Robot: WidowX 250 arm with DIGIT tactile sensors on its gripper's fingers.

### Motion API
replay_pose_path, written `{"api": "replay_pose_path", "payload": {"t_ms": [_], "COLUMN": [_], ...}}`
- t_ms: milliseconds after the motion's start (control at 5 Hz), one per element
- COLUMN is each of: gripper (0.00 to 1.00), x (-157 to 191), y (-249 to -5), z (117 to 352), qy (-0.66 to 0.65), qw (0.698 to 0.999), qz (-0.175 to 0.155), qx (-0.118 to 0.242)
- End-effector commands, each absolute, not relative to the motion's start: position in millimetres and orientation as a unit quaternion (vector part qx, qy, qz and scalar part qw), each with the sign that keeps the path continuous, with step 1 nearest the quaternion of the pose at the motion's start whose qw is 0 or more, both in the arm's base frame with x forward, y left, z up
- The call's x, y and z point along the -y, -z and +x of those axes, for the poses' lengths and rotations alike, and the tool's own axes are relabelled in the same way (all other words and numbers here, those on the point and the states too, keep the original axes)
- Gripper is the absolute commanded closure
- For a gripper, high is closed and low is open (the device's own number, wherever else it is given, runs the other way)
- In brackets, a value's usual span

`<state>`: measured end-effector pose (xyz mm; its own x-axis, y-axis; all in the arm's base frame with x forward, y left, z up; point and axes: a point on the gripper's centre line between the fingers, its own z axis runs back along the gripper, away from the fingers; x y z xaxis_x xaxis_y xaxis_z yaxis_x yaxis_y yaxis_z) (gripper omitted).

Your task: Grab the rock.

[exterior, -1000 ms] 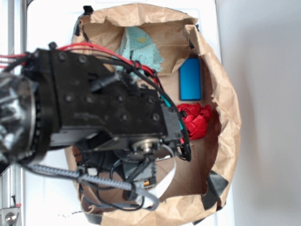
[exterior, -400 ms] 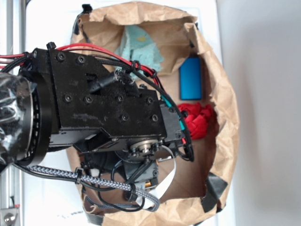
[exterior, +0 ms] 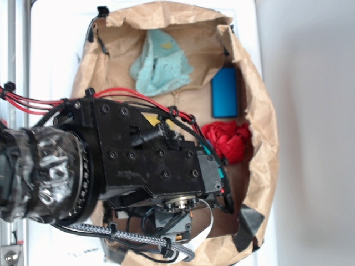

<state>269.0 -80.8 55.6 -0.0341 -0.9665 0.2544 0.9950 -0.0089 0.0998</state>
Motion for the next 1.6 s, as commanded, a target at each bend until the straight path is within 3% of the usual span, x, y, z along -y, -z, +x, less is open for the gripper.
{"api": "replay_pose_path", "payload": {"t_ms": [0,400,800,1400], "gripper": [0.0,0.0,0.0,0.0], "x": [97.3,105.4,99.6,101.5], "y": [-49.8,-39.5,-48.3,-62.0], "z": [258.4,252.0,221.3,210.3], "qy": [0.737,0.749,0.776,0.779], "qw": [0.664,0.653,0.622,0.615], "qz": [-0.043,-0.058,-0.074,-0.087], "qx": [0.118,0.091,0.076,0.087]}}
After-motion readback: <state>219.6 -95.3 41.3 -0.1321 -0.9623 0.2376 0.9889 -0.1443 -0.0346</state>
